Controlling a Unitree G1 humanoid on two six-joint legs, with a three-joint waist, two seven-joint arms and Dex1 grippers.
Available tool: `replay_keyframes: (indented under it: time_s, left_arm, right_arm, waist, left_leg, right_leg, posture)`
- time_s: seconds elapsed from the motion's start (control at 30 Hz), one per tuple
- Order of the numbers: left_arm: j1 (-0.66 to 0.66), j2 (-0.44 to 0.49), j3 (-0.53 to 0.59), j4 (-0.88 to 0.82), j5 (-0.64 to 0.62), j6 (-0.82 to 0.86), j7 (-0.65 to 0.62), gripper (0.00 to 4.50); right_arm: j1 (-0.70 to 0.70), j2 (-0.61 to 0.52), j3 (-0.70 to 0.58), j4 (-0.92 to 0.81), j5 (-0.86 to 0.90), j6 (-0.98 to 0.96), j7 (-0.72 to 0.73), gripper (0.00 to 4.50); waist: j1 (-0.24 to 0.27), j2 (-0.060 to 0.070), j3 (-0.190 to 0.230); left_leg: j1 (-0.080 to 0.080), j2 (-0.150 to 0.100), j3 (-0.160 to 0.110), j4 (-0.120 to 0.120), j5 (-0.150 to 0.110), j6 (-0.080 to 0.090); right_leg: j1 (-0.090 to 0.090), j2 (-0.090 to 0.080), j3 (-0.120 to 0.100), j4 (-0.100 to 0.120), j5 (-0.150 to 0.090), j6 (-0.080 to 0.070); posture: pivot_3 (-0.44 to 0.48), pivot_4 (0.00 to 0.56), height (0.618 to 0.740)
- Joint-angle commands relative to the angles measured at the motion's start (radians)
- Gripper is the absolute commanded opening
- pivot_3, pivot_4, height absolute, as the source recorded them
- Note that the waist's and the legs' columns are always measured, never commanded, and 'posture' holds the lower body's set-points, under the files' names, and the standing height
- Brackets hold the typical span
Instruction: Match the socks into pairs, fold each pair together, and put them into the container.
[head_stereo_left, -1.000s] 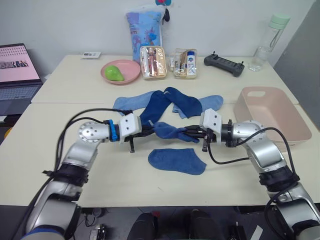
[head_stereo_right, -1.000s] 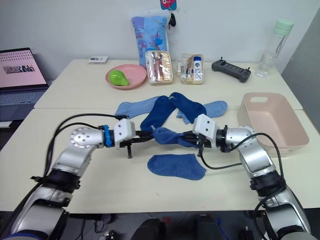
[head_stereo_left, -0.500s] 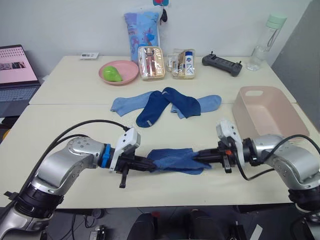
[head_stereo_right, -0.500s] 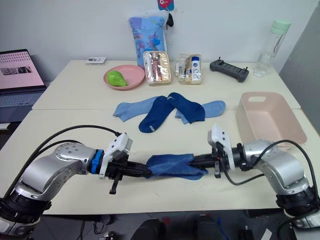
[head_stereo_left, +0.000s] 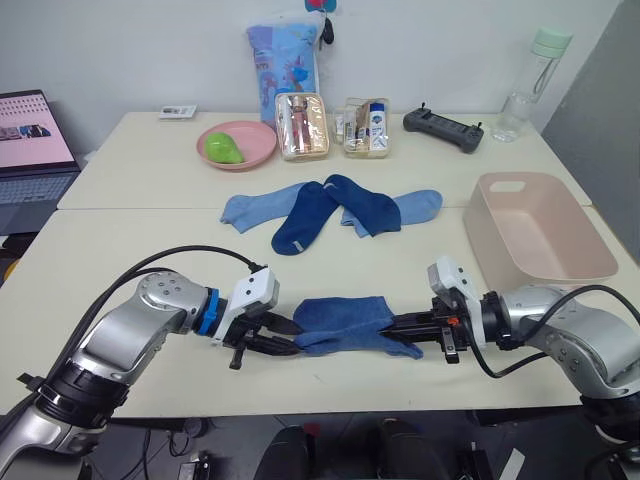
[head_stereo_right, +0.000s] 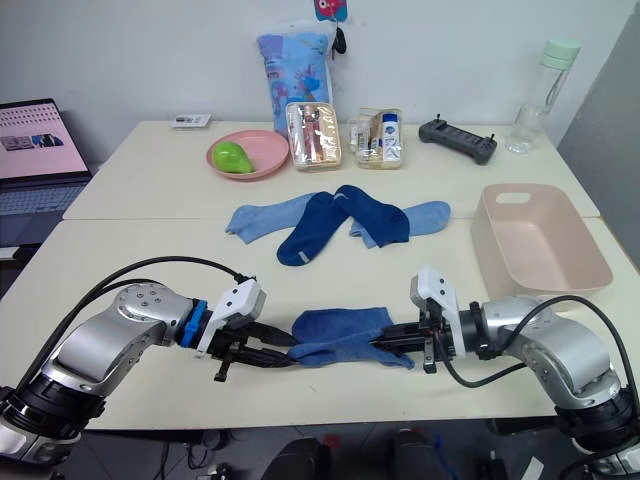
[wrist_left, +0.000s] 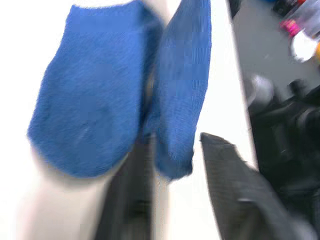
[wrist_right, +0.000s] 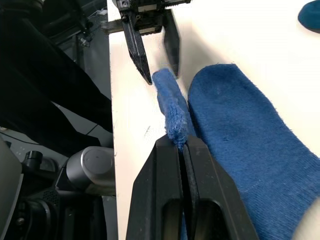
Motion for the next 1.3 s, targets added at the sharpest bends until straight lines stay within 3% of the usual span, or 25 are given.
replay_keyframes:
  time_s: [0.03, 0.13, 0.33, 0.57, 0.67, 0.83, 0.93, 1.13, 1.3]
  left_arm:
    - [-0.006, -0.040, 0.054, -0.014, 0.002, -0.044, 0.049, 1.98]
    - [0.002, -0.090, 0.083, -0.040, 0.050, -0.156, 0.123, 1.98]
    - [0.086, -0.090, 0.060, -0.153, 0.098, -0.221, 0.138, 1.98]
    - [0.084, -0.129, 0.016, -0.093, 0.225, -0.277, 0.211, 1.98]
    - [0.082, -0.123, 0.046, -0.090, 0.181, -0.257, 0.184, 1.43]
    - [0.116, -0.081, 0.084, -0.131, 0.098, -0.207, 0.119, 0.01]
    - [0.133, -0.058, 0.103, -0.147, 0.079, -0.187, 0.113, 0.01]
    - [0.189, 0.013, 0.162, -0.276, -0.110, 0.029, 0.066, 0.01]
    - [0.101, -0.044, 0.108, -0.164, -0.038, 0.016, 0.121, 0.01]
  right_arm:
    - [-0.001, 0.004, -0.005, -0.025, 0.008, -0.016, -0.011, 0.00]
    - [-0.004, 0.004, -0.002, -0.022, 0.006, -0.016, -0.016, 0.00]
    - [-0.013, -0.004, -0.001, -0.017, 0.007, -0.016, -0.014, 0.00]
    - [-0.030, -0.005, 0.004, -0.021, 0.019, -0.001, -0.014, 0.00]
    - [-0.029, -0.009, 0.003, -0.021, 0.017, 0.000, -0.014, 0.00]
    - [-0.020, -0.023, 0.002, -0.026, 0.015, 0.001, -0.010, 0.00]
    - [-0.014, -0.031, -0.002, -0.034, 0.026, 0.009, -0.009, 0.00]
    - [-0.002, -0.016, -0.032, -0.059, 0.112, 0.079, -0.028, 0.00]
    - [-0.030, 0.001, 0.017, 0.016, 0.024, 0.011, -0.050, 0.00]
  waist:
    - [0.000, 0.000, 0.000]
    - [0.001, 0.000, 0.000]
    - [-0.001, 0.000, 0.000]
    - [0.001, 0.000, 0.000]
    - [0.001, 0.000, 0.000]
    - [0.000, 0.000, 0.000]
    - [0.000, 0.000, 0.000]
    - [-0.001, -0.001, 0.000]
    - [0.001, -0.001, 0.000]
  left_leg:
    - [0.000, 0.000, 0.000, 0.000, 0.000, 0.000]
    - [0.000, 0.000, 0.000, 0.000, 0.000, 0.000]
    - [0.000, 0.000, 0.000, 0.000, 0.000, 0.000]
    - [0.000, 0.000, 0.000, 0.000, 0.000, 0.000]
    - [0.000, 0.000, 0.000, 0.000, 0.000, 0.000]
    - [0.000, 0.000, 0.000, 0.000, 0.000, 0.000]
    - [0.000, 0.000, 0.000, 0.000, 0.000, 0.000]
    - [0.000, 0.000, 0.000, 0.000, 0.000, 0.000]
    - [0.001, 0.000, 0.000, 0.000, 0.000, 0.000]
  right_leg:
    - [0.000, 0.000, 0.000, 0.000, 0.000, 0.000]
    - [0.000, 0.000, 0.000, 0.000, 0.000, 0.000]
    - [0.000, 0.000, 0.000, 0.000, 0.000, 0.000]
    - [0.000, 0.000, 0.000, 0.000, 0.000, 0.000]
    - [0.000, 0.000, 0.000, 0.000, 0.000, 0.000]
    - [0.000, 0.000, 0.000, 0.000, 0.000, 0.000]
    - [0.000, 0.000, 0.000, 0.000, 0.000, 0.000]
    - [0.000, 0.000, 0.000, 0.000, 0.000, 0.000]
    - [0.001, 0.000, 0.000, 0.000, 0.000, 0.000]
  posture:
    - [0.000, 0.150, 0.740]
    - [0.000, 0.150, 0.740]
    - [0.000, 0.150, 0.740]
    - [0.000, 0.150, 0.740]
    - [0.000, 0.150, 0.740]
    - [0.000, 0.150, 0.740]
    - [0.000, 0.150, 0.740]
    - [0.000, 0.150, 0.740]
    - [0.000, 0.150, 0.740]
